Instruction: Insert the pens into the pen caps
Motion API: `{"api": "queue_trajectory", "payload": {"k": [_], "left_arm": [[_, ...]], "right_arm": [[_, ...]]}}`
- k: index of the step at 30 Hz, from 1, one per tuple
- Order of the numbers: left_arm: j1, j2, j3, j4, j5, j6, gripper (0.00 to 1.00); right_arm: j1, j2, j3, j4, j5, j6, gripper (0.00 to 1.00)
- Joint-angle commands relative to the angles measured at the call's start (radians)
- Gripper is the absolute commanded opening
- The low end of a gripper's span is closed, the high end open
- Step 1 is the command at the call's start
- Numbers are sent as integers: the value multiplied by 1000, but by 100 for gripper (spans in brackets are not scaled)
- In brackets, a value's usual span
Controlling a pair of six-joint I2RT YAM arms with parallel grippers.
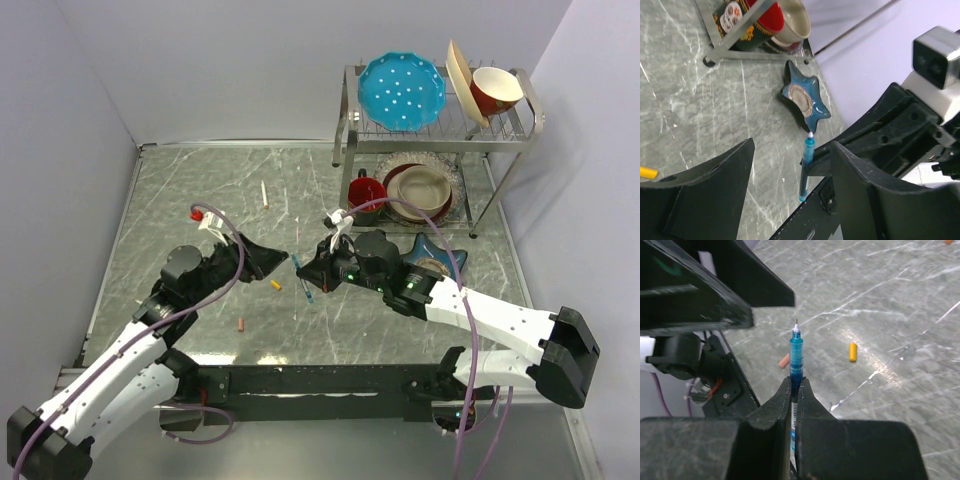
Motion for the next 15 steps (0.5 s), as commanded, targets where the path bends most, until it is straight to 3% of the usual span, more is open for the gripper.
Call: {"api": "queue_trajectory", "payload": {"k": [1, 10, 15], "left_arm": [[-21, 38, -20, 131, 37, -9, 68], [-64, 94, -20, 203, 44, -7, 65], [-90, 139, -20, 249, 66, -22, 44]], "right_arm": [[9, -37, -5, 81, -22, 41, 0], [11, -42, -9, 98, -44, 53, 0], [12, -45, -21, 118, -44, 73, 0]]}}
